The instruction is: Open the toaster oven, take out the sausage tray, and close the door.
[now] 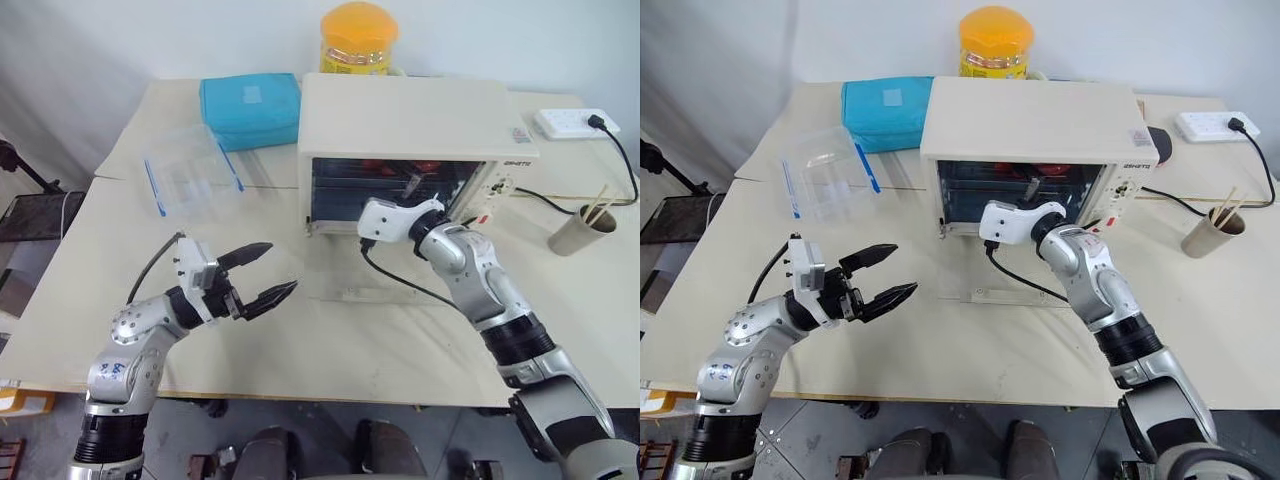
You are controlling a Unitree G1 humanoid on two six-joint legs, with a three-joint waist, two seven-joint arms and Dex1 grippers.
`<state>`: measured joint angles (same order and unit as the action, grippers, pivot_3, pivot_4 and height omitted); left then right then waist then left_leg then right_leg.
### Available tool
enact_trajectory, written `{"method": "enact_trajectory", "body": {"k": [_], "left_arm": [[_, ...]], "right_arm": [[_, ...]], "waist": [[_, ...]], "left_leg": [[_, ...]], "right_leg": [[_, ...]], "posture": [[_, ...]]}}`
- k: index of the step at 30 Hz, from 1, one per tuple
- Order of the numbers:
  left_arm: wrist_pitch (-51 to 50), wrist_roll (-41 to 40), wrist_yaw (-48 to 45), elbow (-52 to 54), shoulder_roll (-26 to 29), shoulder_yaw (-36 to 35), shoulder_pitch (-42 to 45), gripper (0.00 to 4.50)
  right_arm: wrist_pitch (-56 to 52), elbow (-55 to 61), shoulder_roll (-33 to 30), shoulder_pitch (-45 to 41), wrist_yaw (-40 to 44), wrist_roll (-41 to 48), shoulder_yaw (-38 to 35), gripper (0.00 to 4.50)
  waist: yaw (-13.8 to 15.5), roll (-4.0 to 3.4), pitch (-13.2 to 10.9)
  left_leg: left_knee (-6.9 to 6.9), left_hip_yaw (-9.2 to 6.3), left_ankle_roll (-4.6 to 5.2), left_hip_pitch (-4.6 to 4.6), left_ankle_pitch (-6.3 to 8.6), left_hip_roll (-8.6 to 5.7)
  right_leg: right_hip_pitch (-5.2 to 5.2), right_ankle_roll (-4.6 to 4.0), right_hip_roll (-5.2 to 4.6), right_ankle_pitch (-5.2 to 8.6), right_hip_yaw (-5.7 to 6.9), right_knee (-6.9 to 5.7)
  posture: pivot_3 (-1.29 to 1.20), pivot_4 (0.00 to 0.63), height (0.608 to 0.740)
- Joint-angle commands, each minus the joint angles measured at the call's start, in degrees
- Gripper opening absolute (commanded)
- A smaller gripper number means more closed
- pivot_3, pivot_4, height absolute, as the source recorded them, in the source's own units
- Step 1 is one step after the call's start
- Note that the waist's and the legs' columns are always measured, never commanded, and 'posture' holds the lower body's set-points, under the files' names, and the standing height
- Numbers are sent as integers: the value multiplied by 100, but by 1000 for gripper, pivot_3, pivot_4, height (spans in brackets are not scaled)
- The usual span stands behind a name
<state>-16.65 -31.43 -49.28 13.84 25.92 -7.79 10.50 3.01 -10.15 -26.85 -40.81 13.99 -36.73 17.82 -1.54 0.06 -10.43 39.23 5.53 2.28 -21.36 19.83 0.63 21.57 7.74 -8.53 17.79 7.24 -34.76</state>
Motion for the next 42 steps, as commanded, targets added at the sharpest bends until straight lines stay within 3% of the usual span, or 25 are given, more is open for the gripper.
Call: {"method": "enact_trajectory", "body": {"k": [1,7,17,21,26,29,33,42], "left_arm": [[15,-105,37,185,-9,24,64,4500],[-21,-122,57,170,-41,54,135,4500],[-68,-131,121,159,-127,138,260,4500],[-65,-135,86,109,-152,193,328,4500],[-47,-116,6,-54,-213,331,545,4500],[-30,-77,-61,-240,-325,481,825,4500],[-27,-61,-74,-639,-571,614,1396,4500],[125,161,73,-2051,-918,557,2717,4500]], "right_arm": [[250,-166,64,-248,-254,-103,49,3599],[347,-618,163,-548,-328,-260,233,1606],[366,-1268,323,-892,-450,-370,364,1606],[364,-1380,337,-951,-671,-446,375,689],[369,-1584,345,-1063,-745,-474,410,689],[412,-1715,345,-1149,-757,-457,406,689],[451,-1804,338,-1257,-852,-459,356,68],[522,-1652,323,-1318,-803,-485,313,68]], "waist": [[-16,0,0],[-24,0,0],[-23,-1,-1],[-23,-1,-1],[-19,-1,-1],[-14,-1,-1],[-18,1,-1],[-17,3,-2]], "left_leg": [[-1,0,0,0,0,0],[-4,0,-1,0,-1,2],[-3,-1,-1,-1,-1,1],[-4,-3,-2,-1,-1,2],[-4,-3,-3,-2,-2,1],[-4,-3,-3,-2,-2,1],[-4,-4,-4,-5,-3,1],[-2,-5,-5,-9,-6,2]], "right_leg": [[0,0,0,0,0,0],[2,-2,1,1,0,0],[2,-2,1,1,-1,0],[2,-2,1,1,2,0],[2,-2,1,1,1,0],[2,-2,1,1,1,0],[2,-2,2,1,4,1],[2,-2,4,1,7,1]], "posture": [[0,150,740],[0,150,740],[0,150,740],[0,150,740],[0,150,740],[0,150,740],[0,150,740],[0,150,740]]}}
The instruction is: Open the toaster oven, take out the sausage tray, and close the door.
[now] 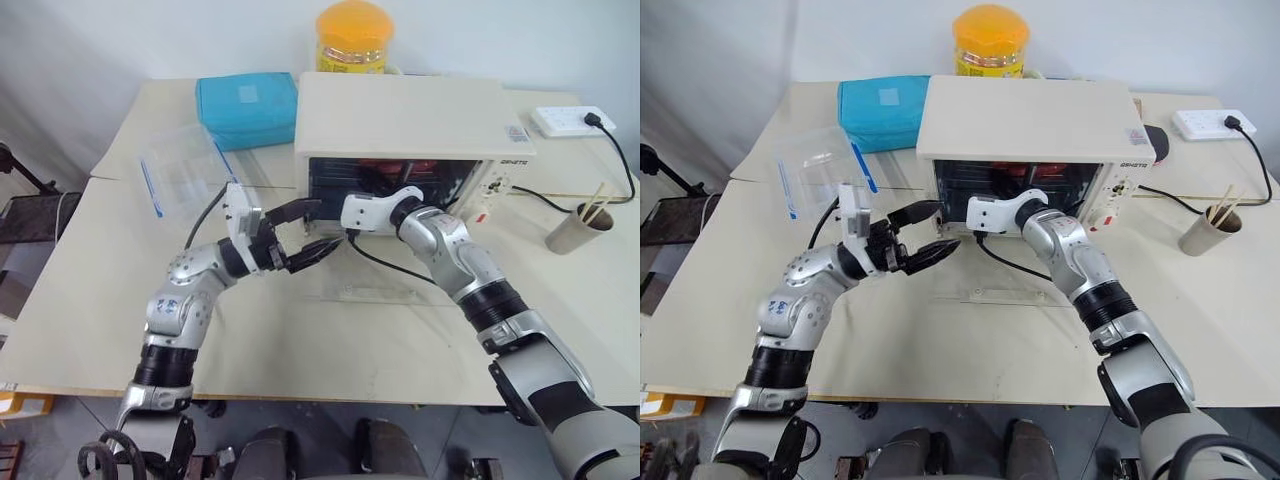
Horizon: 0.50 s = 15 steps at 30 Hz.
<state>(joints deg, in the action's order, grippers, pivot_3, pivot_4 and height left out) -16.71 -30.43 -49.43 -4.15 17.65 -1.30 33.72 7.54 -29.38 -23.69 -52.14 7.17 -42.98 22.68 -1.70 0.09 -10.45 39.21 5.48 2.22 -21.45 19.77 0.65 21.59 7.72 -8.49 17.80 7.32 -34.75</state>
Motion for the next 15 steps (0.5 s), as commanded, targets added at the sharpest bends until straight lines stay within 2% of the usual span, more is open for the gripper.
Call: {"method": "enact_trajectory", "body": {"k": [1,9,15], "left_arm": [[183,70,120,-406,-140,-127,546,4500],[527,188,-102,-1186,-180,-205,1092,4500],[427,148,-362,-1285,-68,-188,1096,4500]], "right_arm": [[88,315,-2,-173,-90,150,-169,68],[36,975,-57,120,448,388,-292,68],[-361,2306,-223,857,914,381,-503,68]], "waist": [[-2,0,0],[-2,0,0],[8,1,-1]], "left_leg": [[0,0,0,0,0,0],[-9,-7,0,-7,0,0],[-7,-9,0,-9,0,-1]], "right_leg": [[0,0,0,0,0,0],[9,0,0,0,13,0],[9,0,0,0,15,1]], "posture": [[0,150,740],[0,150,740],[0,150,740]]}}
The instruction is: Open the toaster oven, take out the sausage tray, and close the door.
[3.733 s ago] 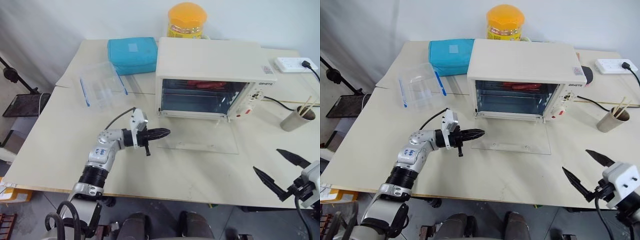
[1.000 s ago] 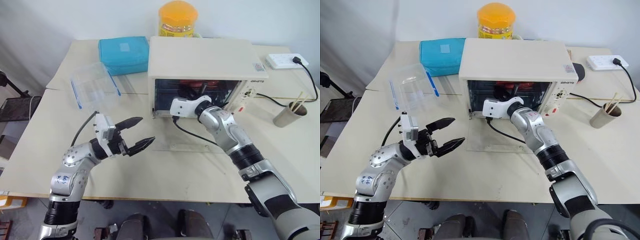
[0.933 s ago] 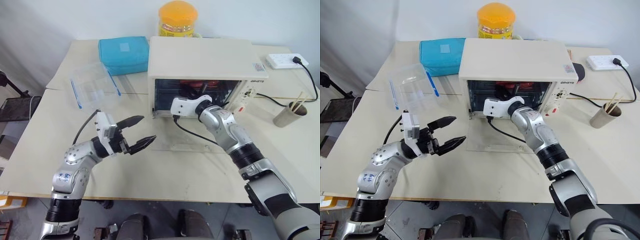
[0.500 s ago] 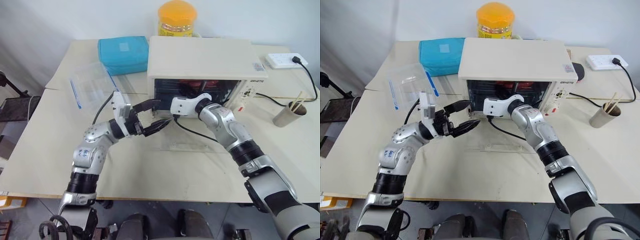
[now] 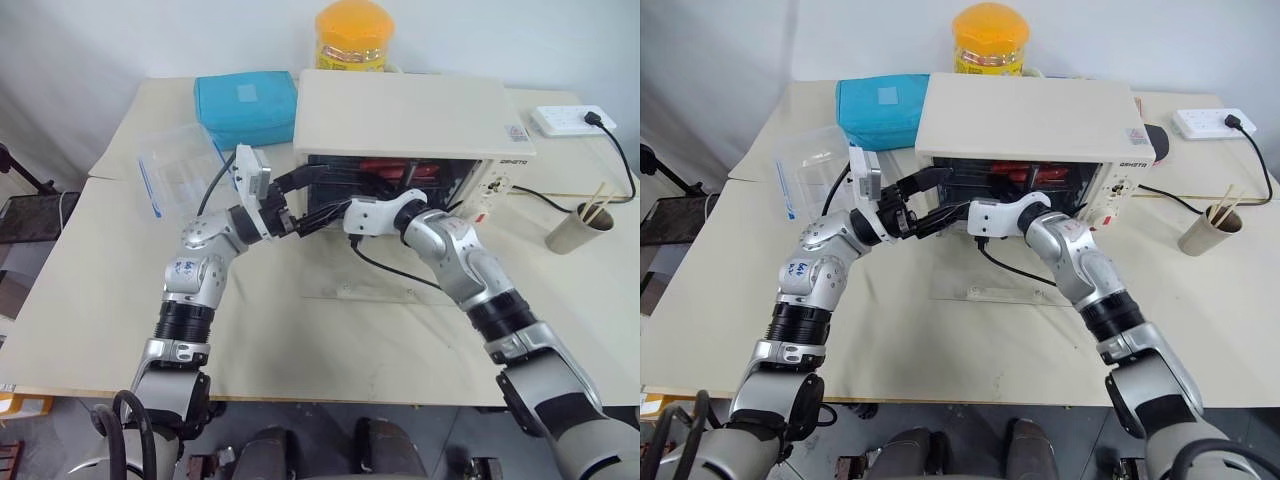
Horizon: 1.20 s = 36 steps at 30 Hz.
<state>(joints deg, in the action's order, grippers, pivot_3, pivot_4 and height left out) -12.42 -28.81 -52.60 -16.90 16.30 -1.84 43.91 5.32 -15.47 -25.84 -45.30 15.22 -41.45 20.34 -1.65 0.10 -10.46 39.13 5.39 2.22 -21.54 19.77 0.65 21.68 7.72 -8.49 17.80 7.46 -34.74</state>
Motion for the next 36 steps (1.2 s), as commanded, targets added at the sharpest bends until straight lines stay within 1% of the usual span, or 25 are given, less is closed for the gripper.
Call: {"method": "enact_trajectory", "body": {"k": [1,7,15,17,22,26,28,30,33,36], "left_arm": [[-11,-10,-65,-14,78,-134,74,4500],[-125,-23,-131,-35,88,-133,48,4500],[-423,-136,-126,132,106,-202,-89,4500],[-579,-203,-92,261,112,-255,-168,4500],[-1363,-494,66,802,334,-449,-537,4500],[-2341,-1008,292,1336,614,-727,-850,4500],[-2631,-1185,373,1502,725,-851,-970,4500],[-2660,-1197,406,1609,754,-880,-1073,4500],[-2636,-1246,394,1740,604,-812,-1116,4500],[-3021,-1471,122,2008,658,-574,-1109,4500]], "right_arm": [[-242,1182,-40,322,225,213,-318,68],[-724,2653,-240,1366,839,128,-549,68],[-865,3645,-516,2402,1112,64,-823,68],[-859,3781,-575,2552,1146,58,-882,68],[-834,4083,-704,2819,1240,81,-1044,68],[-734,4495,-837,3268,1371,130,-1113,68],[-720,4660,-852,3475,1410,148,-1143,68],[-719,4749,-843,3615,1440,146,-1157,68],[-721,4719,-829,3593,1457,140,-1163,68],[-653,4507,-819,3307,1442,161,-1156,68]], "waist": [[6,0,0],[65,1,-1],[197,2,-1],[201,2,-1],[267,3,-2],[316,3,-2],[321,3,-2],[320,3,-2],[310,3,-2],[291,4,-2]], "left_leg": [[0,-1,0,0,0,0],[0,-7,0,-6,0,-4],[6,-6,0,-6,0,-8],[5,-5,0,-6,0,-11],[5,-9,0,-7,0,-9],[6,-13,0,-7,0,-10],[6,-20,0,-9,0,-11],[6,-21,0,-8,0,-14],[7,-16,0,-2,0,-13],[12,-11,-2,-2,-5,-12]], "right_leg": [[0,0,0,0,0,0],[0,0,0,0,3,4],[-2,0,-2,0,1,7],[-3,0,-4,0,0,9],[-4,1,-3,0,4,9],[-6,1,-4,0,3,11],[-7,1,-4,0,3,11],[-10,1,-4,0,1,12],[-15,1,-4,0,-2,13],[-16,1,-4,0,-8,12]], "posture": [[0,150,740],[0,150,740],[0,150,740],[0,150,740],[0,150,740],[0,150,740],[0,150,740],[0,150,740],[0,150,740],[0,150,740]]}}
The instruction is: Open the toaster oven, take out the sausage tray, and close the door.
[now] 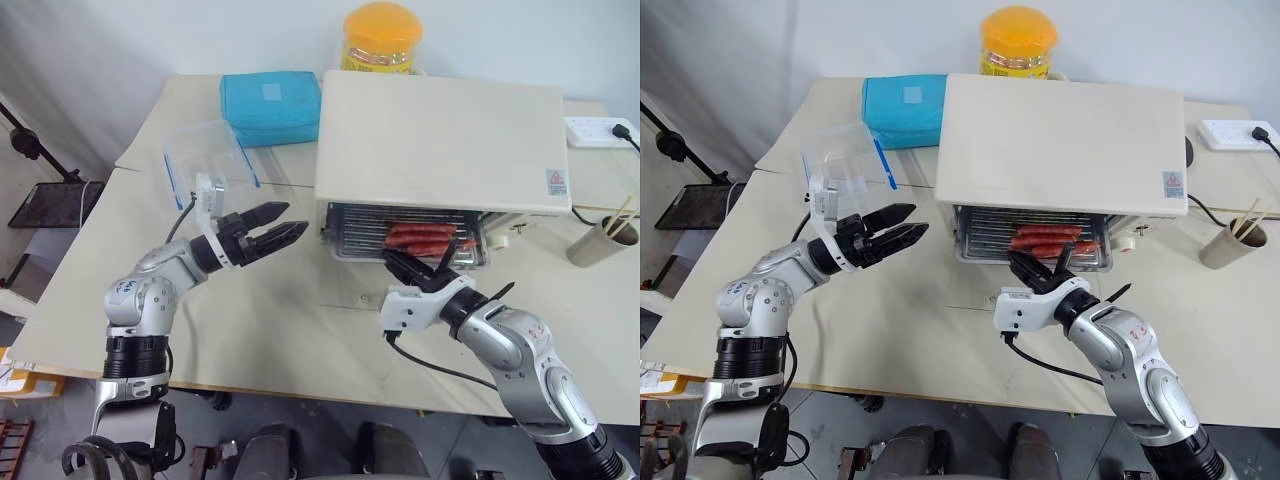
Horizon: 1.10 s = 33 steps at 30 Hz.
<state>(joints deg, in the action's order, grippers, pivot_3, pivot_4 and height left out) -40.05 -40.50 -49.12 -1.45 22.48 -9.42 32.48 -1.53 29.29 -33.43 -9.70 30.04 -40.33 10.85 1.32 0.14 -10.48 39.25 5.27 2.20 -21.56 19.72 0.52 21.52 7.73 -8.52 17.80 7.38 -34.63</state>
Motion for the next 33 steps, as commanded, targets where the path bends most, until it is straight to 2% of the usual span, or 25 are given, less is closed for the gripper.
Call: {"method": "enact_trajectory", "body": {"k": [1,4,6,12,21,28,33], "left_arm": [[-405,-371,-408,598,166,286,-12,4500],[-665,-442,-640,818,451,430,-163,4500],[-471,-330,-673,791,478,424,-242,4500],[520,72,-391,229,-43,353,164,4500],[1376,554,-648,-1106,-455,516,1101,4500],[1795,825,-682,-1854,-618,495,1487,4500],[1485,772,-546,-1914,-573,417,1483,4500]], "right_arm": [[71,-84,-59,-404,-48,70,-205,68],[161,-327,-70,-720,-30,154,-209,68],[235,-449,-85,-832,-26,196,-187,68],[347,-568,-56,-804,-41,217,-80,68],[381,-552,-47,-660,-43,168,-115,68],[192,-57,-111,-208,50,128,-303,68],[42,544,-81,372,173,50,-426,68]], "waist": [[-13,0,0],[-32,-1,0],[-30,-1,0],[15,1,-1],[-3,0,-1],[9,1,0],[16,1,0]], "left_leg": [[0,1,-1,1,-2,0],[-1,3,-6,6,-4,5],[-3,2,-8,7,-5,8],[-8,-6,-7,-6,-4,1],[-7,3,-7,-1,-5,4],[-7,1,-6,-3,-5,2],[2,3,-2,-2,-9,2]], "right_leg": [[0,0,0,0,-2,-1],[2,-1,5,0,-6,-7],[3,-3,8,1,-4,-6],[5,-3,5,1,2,4],[6,-3,9,1,1,2],[5,-2,8,1,3,2],[4,-1,7,1,-2,-8]], "posture": [[0,150,740],[0,150,740],[0,150,740],[0,150,740],[0,150,740],[0,150,740],[0,150,740]]}}
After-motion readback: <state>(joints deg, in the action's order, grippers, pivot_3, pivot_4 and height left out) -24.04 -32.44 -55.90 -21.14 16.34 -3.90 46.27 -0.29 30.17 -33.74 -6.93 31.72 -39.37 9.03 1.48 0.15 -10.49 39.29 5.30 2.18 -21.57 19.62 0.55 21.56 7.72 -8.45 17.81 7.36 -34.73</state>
